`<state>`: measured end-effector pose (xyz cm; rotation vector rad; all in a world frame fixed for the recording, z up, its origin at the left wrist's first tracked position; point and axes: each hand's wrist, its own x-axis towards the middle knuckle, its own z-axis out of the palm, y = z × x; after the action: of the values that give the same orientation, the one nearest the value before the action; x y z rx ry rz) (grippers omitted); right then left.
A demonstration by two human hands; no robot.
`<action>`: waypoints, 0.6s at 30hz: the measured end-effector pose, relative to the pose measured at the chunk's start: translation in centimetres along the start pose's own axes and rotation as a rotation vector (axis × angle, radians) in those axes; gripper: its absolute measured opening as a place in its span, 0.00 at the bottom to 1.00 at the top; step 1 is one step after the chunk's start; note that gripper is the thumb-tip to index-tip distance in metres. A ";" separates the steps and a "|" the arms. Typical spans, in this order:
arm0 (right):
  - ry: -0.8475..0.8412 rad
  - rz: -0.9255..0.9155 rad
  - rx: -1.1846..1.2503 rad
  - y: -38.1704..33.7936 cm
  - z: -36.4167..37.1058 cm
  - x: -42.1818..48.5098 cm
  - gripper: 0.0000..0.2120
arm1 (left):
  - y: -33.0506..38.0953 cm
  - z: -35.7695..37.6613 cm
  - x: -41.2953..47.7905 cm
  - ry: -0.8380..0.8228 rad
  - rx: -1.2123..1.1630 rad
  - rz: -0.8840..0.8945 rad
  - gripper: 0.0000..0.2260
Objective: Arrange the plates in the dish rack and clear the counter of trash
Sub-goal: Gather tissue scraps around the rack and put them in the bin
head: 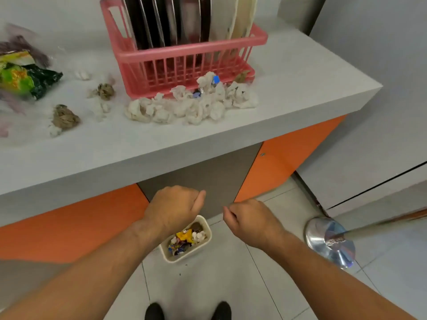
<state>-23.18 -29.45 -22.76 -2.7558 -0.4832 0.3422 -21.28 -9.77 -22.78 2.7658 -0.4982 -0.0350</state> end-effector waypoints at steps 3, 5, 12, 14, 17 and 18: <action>-0.098 -0.026 -0.050 0.3 6.1 2.0 0.21 | -3.2 4.9 -1.2 -0.098 0.023 -0.013 0.22; -0.150 -0.035 -0.063 0.8 11.0 3.5 0.19 | -5.6 9.0 -2.1 -0.164 0.036 -0.021 0.20; -0.362 0.016 -0.130 5.0 31.7 10.2 0.16 | -14.4 23.2 -7.0 -0.331 0.049 -0.129 0.15; -0.375 0.026 -0.112 6.1 36.2 12.5 0.16 | -16.6 26.7 -8.0 -0.336 0.054 -0.184 0.16; -0.398 0.053 -0.069 7.6 42.1 16.3 0.15 | -19.7 31.4 -8.8 -0.314 0.024 -0.257 0.16; -0.406 0.065 -0.034 8.1 43.7 17.2 0.13 | -20.5 32.7 -9.0 -0.310 0.006 -0.281 0.16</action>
<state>-17.58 -18.57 -68.78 -2.7401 -0.4988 0.9272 -25.48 1.09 -60.62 2.8265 -0.1767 -0.5340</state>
